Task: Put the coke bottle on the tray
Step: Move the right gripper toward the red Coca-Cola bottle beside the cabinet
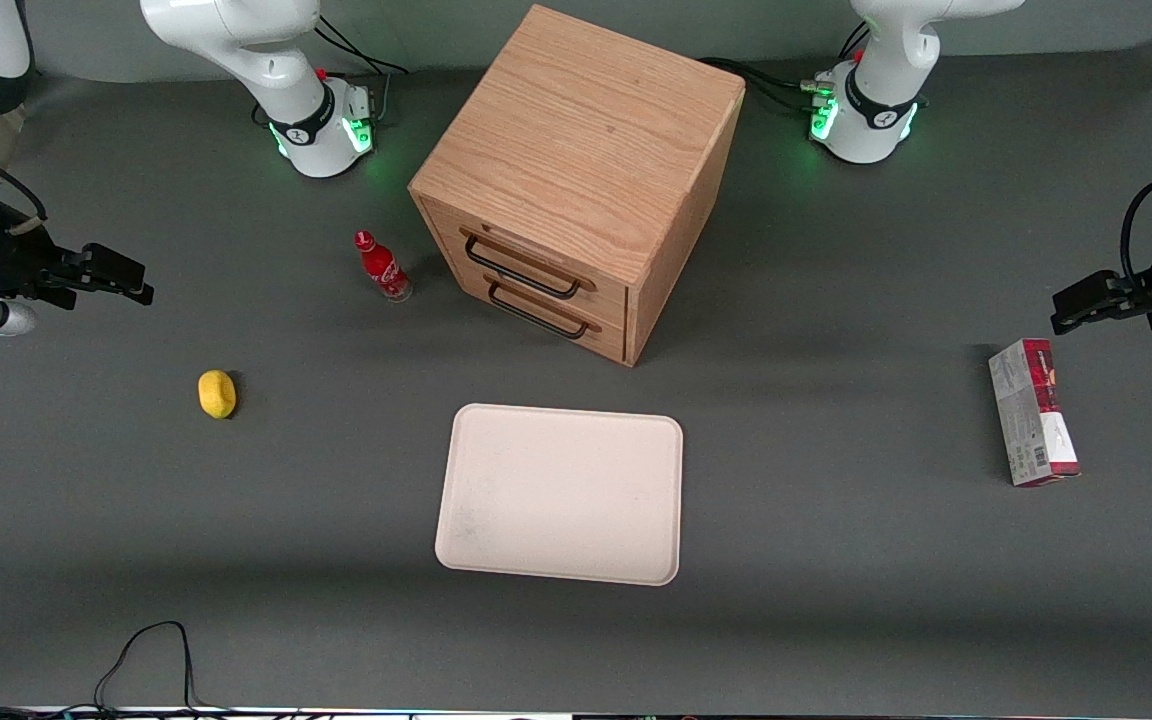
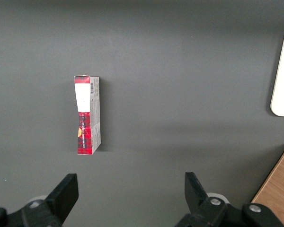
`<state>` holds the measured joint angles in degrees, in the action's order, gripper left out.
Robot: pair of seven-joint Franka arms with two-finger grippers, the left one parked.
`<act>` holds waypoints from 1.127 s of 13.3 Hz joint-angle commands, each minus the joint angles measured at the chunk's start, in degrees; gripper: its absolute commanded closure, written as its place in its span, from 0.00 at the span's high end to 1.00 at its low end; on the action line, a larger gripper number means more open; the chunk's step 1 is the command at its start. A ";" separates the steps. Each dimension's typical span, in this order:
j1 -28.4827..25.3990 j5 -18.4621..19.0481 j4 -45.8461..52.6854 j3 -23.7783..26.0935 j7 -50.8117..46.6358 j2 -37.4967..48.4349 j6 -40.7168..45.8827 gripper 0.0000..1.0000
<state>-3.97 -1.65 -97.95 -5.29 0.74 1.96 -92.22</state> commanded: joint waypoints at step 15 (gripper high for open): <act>-14.19 -1.07 1.63 2.56 -28.38 -1.43 4.50 1.00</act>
<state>-13.26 -2.29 -97.52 -2.57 -19.43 1.25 -88.92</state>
